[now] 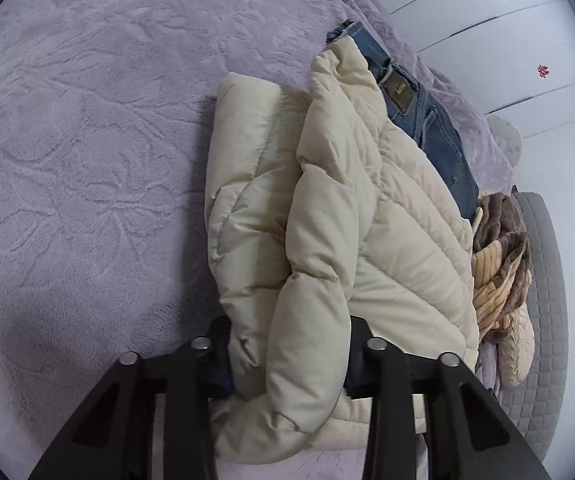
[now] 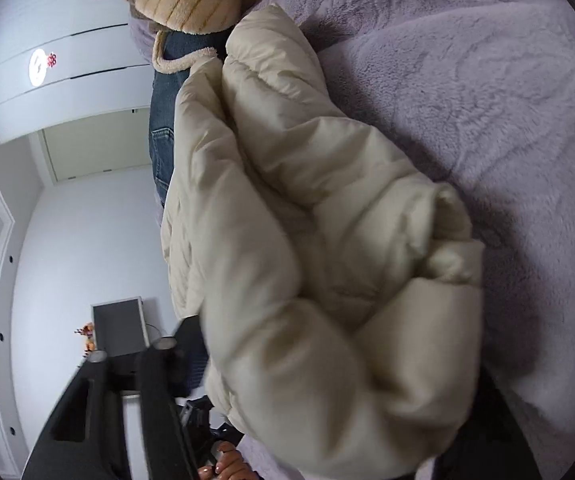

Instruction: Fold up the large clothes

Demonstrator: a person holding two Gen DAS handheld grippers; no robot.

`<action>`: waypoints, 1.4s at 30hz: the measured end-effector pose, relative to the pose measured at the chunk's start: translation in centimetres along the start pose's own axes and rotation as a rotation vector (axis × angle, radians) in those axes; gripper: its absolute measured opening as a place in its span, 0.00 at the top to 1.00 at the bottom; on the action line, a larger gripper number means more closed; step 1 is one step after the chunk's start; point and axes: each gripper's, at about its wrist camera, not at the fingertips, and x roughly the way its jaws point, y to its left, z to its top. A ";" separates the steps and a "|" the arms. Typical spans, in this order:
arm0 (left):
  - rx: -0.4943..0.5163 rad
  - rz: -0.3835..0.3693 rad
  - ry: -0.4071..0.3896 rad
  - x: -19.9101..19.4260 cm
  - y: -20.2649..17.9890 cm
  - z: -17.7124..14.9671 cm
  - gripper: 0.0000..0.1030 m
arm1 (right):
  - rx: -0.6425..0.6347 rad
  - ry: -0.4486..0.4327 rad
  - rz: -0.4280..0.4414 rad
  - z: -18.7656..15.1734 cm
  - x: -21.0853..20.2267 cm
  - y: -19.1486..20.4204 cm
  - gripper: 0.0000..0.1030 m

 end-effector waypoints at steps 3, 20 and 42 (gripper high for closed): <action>0.053 -0.024 -0.006 -1.1 -1.0 -0.1 0.74 | 0.015 -0.012 0.047 -0.4 -0.5 0.0 0.73; 0.113 -0.026 0.152 -10.2 2.0 -9.6 0.74 | 0.060 -0.009 0.049 -10.1 -9.0 -2.6 0.75; 0.252 0.247 0.127 -16.6 3.3 -10.3 0.47 | -0.289 -0.137 -0.492 -12.6 -17.3 4.7 0.69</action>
